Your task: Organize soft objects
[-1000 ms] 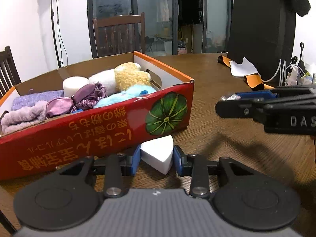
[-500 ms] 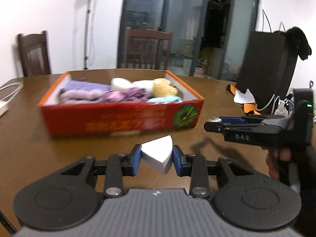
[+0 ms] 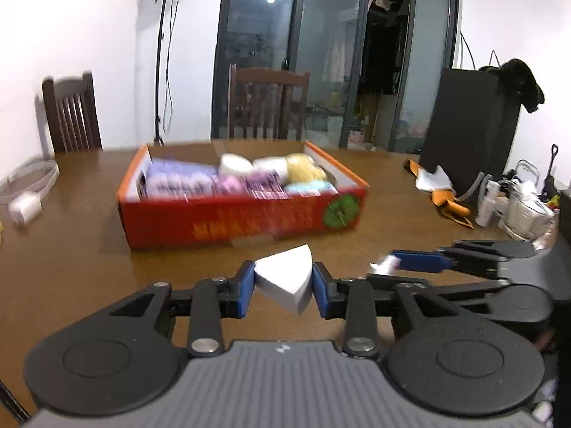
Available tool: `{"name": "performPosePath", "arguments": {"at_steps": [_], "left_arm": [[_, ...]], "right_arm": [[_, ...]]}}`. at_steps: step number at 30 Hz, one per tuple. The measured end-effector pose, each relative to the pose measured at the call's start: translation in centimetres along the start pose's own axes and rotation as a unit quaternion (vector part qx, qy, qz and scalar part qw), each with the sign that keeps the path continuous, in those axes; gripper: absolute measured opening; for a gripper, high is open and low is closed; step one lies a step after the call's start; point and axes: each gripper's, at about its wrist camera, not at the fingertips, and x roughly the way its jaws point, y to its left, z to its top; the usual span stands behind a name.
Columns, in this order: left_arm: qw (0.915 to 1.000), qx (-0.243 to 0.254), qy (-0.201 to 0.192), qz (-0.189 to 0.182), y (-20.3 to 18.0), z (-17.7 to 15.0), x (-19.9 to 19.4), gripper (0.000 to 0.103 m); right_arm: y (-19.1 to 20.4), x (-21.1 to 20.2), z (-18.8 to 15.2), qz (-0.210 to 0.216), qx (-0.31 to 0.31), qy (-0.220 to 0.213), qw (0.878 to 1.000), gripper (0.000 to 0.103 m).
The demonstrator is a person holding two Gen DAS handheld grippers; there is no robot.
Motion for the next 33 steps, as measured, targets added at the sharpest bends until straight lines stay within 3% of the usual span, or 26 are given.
{"name": "performPosePath", "arguments": {"at_steps": [3, 6, 11, 16, 17, 19, 21, 24, 33], "left_arm": [[0.9995, 0.007, -0.027, 0.013, 1.5, 3.0, 1.8, 0.035], [0.9994, -0.004, -0.034, 0.002, 3.5, 6.8, 5.3, 0.035], [0.9998, -0.021, 0.002, -0.002, 6.7, 12.0, 13.8, 0.036], [0.9987, -0.035, 0.035, -0.015, 8.0, 13.8, 20.8, 0.036], [0.9987, -0.032, 0.037, -0.014, 8.0, 13.8, 21.8, 0.039], [0.9983, -0.035, 0.045, -0.01, 8.1, 13.5, 23.9, 0.054], [0.9967, -0.036, 0.07, -0.017, 8.4, 13.4, 25.7, 0.06], [0.9964, -0.048, 0.066, -0.025, 9.1, 13.2, 26.2, 0.071], [0.9965, -0.062, 0.055, -0.016, 10.0, 13.9, 24.1, 0.074]], "right_arm": [[-0.8, 1.2, 2.8, -0.016, -0.02, -0.011, 1.0, 0.043], [-2.2, 3.9, 6.2, -0.041, -0.057, -0.012, 0.997, 0.043], [-5.0, 11.4, 10.4, -0.041, -0.111, 0.039, 0.992, 0.043], [-7.0, 17.2, 11.7, -0.044, -0.123, 0.069, 0.989, 0.044], [-7.3, 18.0, 11.6, -0.043, -0.123, 0.072, 0.989, 0.045], [-7.9, 19.7, 11.4, -0.047, -0.122, 0.076, 0.989, 0.051], [-8.7, 21.1, 11.1, -0.057, -0.114, 0.079, 0.989, 0.065], [-10.0, 21.7, 11.3, -0.05, -0.08, 0.072, 0.993, 0.07], [-11.8, 19.9, 12.4, -0.063, -0.038, 0.038, 0.997, 0.077]]}}
